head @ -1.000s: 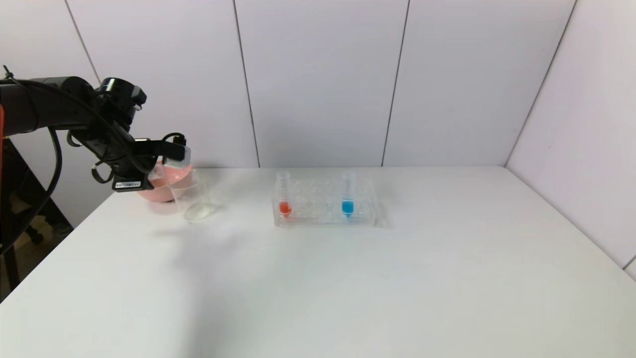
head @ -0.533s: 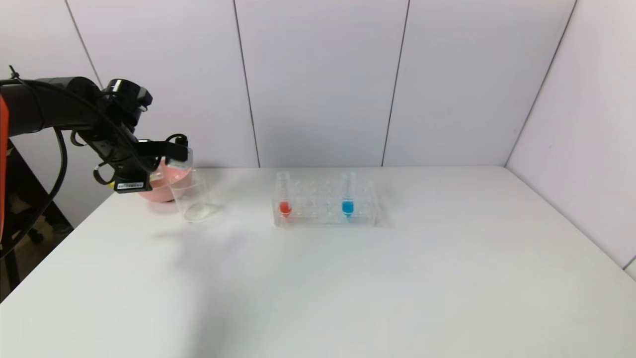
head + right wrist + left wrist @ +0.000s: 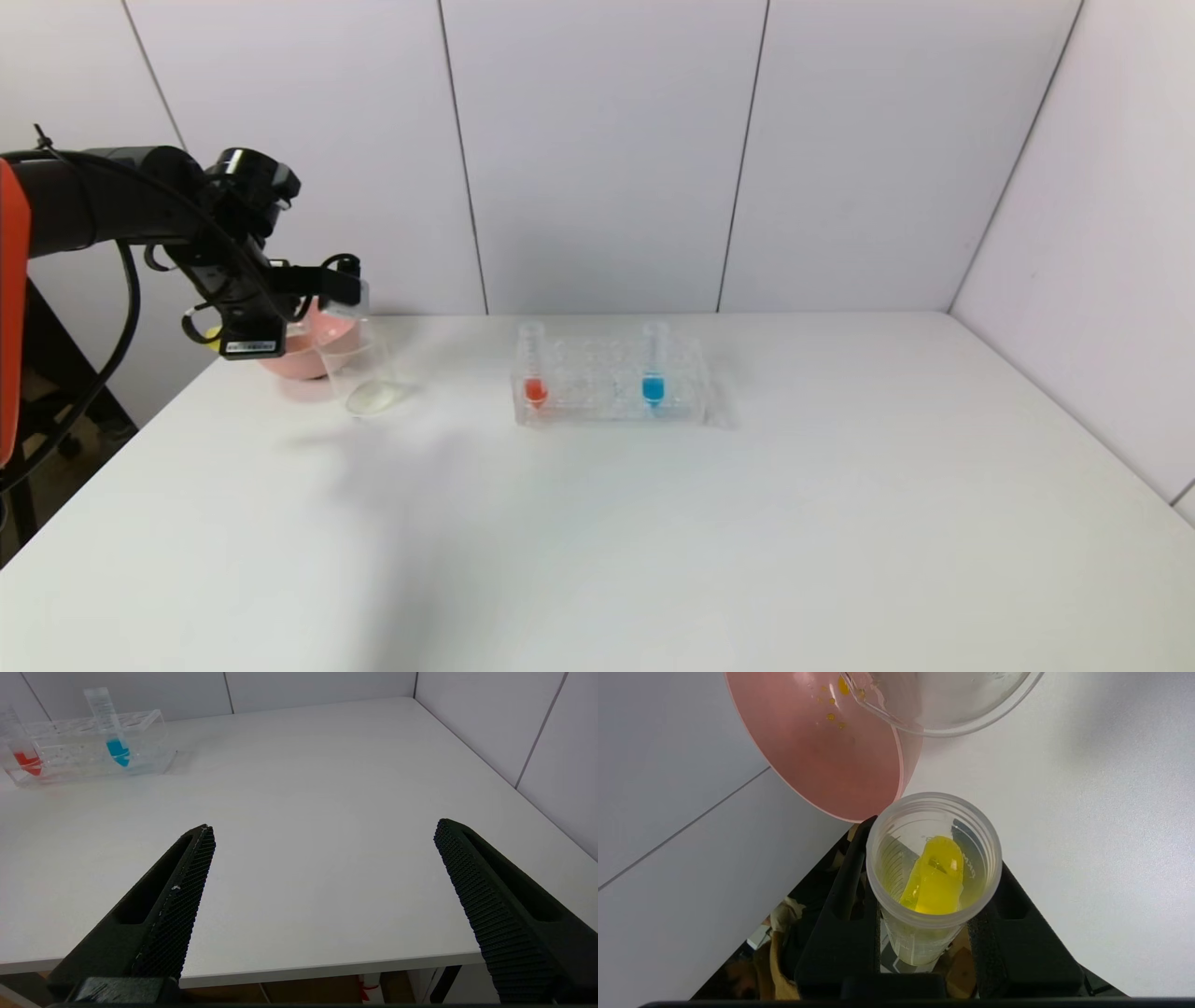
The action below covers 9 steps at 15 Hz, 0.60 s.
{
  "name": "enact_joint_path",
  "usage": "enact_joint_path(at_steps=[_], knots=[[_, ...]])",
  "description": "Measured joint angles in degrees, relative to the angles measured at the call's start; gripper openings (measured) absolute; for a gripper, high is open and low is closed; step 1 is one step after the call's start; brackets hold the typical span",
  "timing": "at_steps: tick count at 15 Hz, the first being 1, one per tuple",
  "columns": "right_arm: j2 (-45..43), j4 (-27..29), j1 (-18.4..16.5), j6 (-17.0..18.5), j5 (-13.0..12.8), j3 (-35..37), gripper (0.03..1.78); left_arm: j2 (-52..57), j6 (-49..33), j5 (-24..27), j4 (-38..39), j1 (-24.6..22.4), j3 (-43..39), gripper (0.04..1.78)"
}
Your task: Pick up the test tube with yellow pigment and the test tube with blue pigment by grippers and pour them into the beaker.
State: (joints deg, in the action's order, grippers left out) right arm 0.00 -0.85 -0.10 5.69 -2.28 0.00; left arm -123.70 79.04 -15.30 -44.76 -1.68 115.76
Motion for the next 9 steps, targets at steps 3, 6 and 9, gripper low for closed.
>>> enact_joint_path(at_steps=[3,6,9], knots=[[0.0,0.0,0.0,0.0,0.0,0.0,1.71,-0.5,-0.8,-2.6,0.3,0.6,0.0,0.54],[0.0,0.0,0.0,0.0,0.0,0.0,1.71,-1.1,-1.5,-3.6,0.7,1.3,0.0,0.54],[0.0,0.0,0.0,0.0,0.0,0.0,1.71,-1.6,-1.6,-4.8,0.9,1.5,0.1,0.54]])
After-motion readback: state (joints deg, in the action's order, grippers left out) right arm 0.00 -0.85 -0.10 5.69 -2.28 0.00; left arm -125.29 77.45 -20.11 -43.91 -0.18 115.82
